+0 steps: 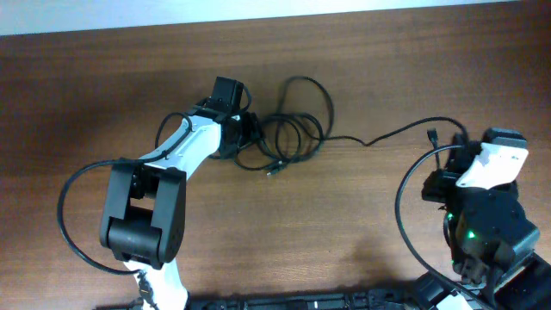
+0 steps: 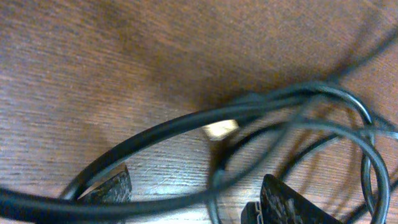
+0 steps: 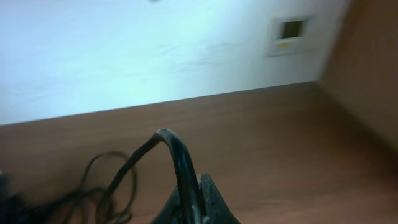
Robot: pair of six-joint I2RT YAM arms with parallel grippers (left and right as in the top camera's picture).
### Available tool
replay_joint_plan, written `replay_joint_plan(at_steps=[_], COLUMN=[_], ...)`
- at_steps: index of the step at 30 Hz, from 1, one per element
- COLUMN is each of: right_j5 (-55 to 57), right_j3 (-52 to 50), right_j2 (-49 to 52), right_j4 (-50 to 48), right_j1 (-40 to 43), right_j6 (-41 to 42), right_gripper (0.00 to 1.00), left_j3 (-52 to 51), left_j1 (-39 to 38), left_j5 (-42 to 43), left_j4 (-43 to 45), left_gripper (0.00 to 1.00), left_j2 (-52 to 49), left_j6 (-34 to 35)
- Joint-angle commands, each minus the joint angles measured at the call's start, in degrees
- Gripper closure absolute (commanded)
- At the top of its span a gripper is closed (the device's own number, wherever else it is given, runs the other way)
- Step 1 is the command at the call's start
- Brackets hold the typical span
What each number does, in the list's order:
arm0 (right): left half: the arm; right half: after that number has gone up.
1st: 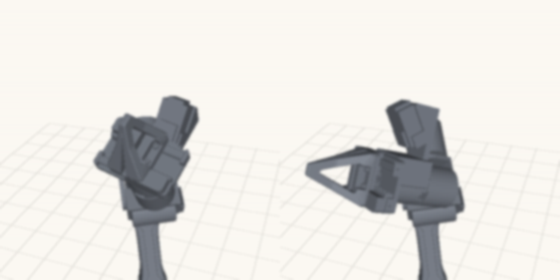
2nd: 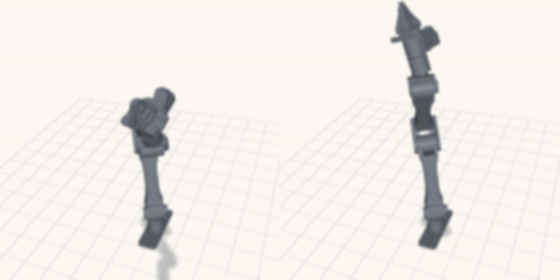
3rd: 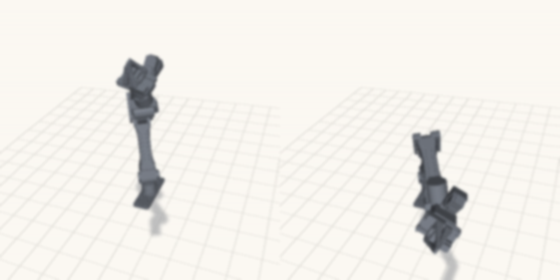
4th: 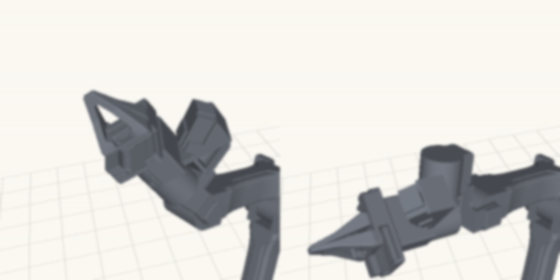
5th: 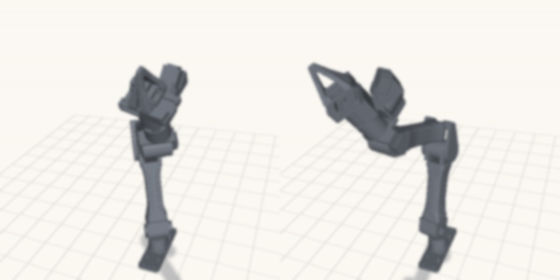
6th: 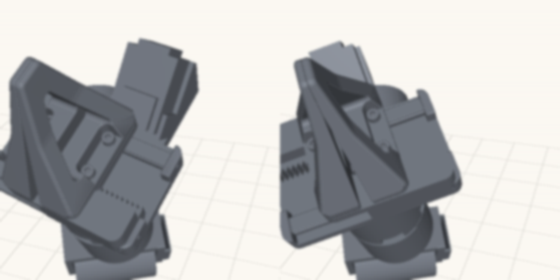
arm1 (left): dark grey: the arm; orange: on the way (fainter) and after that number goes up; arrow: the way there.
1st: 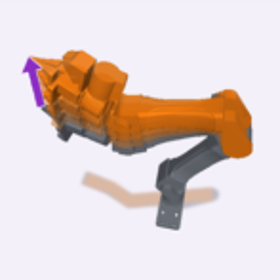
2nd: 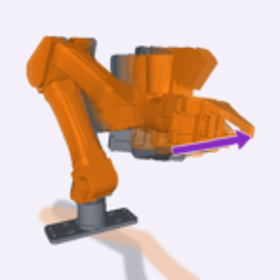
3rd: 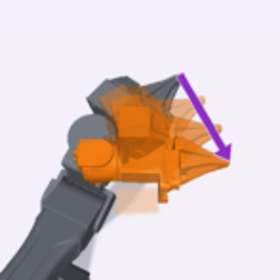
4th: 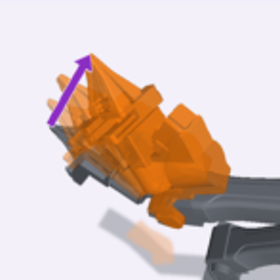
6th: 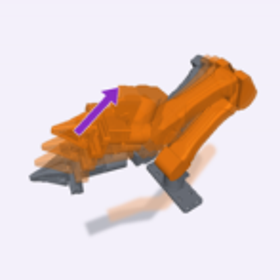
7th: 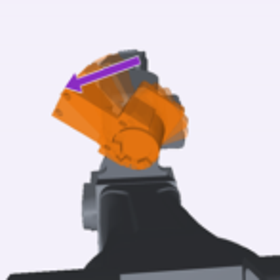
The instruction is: Untangle cables
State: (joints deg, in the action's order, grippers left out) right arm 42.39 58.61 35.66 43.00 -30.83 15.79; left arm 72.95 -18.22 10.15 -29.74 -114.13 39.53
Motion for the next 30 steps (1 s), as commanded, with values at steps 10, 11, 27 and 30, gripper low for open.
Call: replay_joint_plan(at_steps=[10,11,27,30], right_j5=[-3.1,-7.7,-64.7,-65.0], right_j3=[0.7,0.7,0.5,0.5], right_j2=[16.2,19.4,48.4,49.7], right_j4=[-17.2,-16.7,-7.9,-8.0], right_j1=[30.4,32.8,37.2,31.8], right_j6=[-14.1,-10.9,-1.1,-21.1], right_gripper=[0.96,0.96,0.01,0.02], left_j3=[-2.6,-2.6,-2.6,-2.6], left_j1=[-0.1,0.2,5.5,3.0], left_j5=[-4.0,-4.1,10.4,24.0], left_j4=[-5.2,-5.8,-8.8,0.0], left_gripper=[0.4,0.39,0.01,0.01], left_j2=[-4.0,-4.0,-4.0,-4.0], left_j6=[0.3,0.3,-15.6,-17.9])
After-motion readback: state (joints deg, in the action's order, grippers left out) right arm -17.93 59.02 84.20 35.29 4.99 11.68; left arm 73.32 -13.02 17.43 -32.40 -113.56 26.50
